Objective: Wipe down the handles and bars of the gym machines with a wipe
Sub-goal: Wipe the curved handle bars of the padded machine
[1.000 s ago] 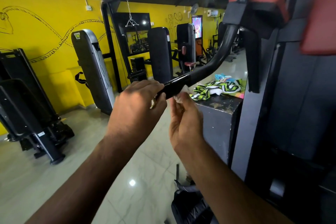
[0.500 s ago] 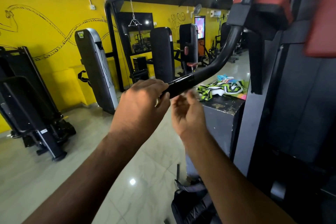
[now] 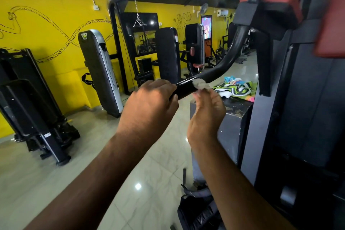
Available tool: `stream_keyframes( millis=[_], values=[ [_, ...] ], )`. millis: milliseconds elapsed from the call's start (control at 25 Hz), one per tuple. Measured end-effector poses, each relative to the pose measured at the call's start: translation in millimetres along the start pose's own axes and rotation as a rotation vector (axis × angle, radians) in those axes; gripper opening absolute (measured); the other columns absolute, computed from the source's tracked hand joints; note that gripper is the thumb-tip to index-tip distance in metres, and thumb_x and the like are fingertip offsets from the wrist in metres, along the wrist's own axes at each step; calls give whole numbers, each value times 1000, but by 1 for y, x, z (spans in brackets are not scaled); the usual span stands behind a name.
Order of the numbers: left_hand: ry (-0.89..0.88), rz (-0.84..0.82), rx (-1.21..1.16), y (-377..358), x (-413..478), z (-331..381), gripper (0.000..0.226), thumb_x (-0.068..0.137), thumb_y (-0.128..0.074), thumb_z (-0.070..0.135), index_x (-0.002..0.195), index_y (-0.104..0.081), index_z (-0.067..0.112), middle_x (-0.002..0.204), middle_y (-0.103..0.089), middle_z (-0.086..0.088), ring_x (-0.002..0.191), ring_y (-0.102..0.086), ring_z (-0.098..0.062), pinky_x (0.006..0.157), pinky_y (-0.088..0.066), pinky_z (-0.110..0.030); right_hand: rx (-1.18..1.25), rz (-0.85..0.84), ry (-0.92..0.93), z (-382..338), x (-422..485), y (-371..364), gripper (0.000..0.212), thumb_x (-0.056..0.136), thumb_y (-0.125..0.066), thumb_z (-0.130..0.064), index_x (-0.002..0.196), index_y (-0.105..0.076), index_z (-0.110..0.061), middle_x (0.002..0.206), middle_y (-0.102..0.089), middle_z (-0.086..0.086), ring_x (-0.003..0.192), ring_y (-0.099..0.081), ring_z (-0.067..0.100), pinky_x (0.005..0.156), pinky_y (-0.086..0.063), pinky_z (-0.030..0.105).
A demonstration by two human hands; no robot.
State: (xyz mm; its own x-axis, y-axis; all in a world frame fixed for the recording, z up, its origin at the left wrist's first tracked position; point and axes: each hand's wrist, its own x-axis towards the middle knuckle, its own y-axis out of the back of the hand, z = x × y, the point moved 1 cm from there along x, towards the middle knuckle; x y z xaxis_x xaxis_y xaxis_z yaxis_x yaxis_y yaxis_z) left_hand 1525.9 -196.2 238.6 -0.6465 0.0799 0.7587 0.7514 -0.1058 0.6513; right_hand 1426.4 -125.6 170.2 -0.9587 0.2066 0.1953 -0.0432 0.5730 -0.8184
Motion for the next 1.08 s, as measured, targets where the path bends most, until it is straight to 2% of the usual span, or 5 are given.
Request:
stream_keyframes(
  millis=[240, 360, 520, 680, 1080],
  values=[
    [19, -10, 20, -1, 3, 3, 18, 90, -66, 15, 105, -71, 8, 100, -71, -7, 86, -64, -22, 67, -54, -32, -790, -424, 912, -22, 37, 14, 13, 89, -65, -1, 99, -69, 6, 100, -59, 14, 88, -60, 18, 79, -52, 25],
    [31, -10, 34, -1, 3, 7, 18, 89, -66, 14, 105, -72, 7, 99, -71, -8, 85, -64, -23, 65, -50, -29, -1073, -560, 1063, -41, 63, 9, 21, 96, -57, -12, 106, -69, 3, 106, -63, 15, 98, -60, 25, 86, -50, 28],
    [42, -8, 50, -3, 4, 8, 20, 90, -65, 15, 107, -71, 8, 101, -72, -8, 89, -65, -24, 68, -53, -32, -1216, -850, 960, -71, 94, -2, 16, 96, -58, -8, 104, -71, -10, 103, -69, 5, 97, -61, 17, 86, -52, 36],
    [62, -13, 86, -5, 4, 12, 21, 88, -66, 14, 108, -71, 8, 103, -72, -7, 90, -65, -25, 68, -46, -28, -1313, -1247, 843, -86, 101, -27, 22, 93, -59, -1, 108, -73, -9, 105, -68, -1, 94, -58, 5, 83, -48, 18],
    [94, 8, 119, -9, 7, 20, 21, 87, -68, 12, 107, -72, 8, 105, -72, -8, 93, -66, -26, 70, -51, -31, -1845, -1570, 495, -98, 127, -82, 19, 97, -56, -13, 108, -70, -17, 109, -70, -3, 89, -62, 7, 77, -44, 22]
  ],
)
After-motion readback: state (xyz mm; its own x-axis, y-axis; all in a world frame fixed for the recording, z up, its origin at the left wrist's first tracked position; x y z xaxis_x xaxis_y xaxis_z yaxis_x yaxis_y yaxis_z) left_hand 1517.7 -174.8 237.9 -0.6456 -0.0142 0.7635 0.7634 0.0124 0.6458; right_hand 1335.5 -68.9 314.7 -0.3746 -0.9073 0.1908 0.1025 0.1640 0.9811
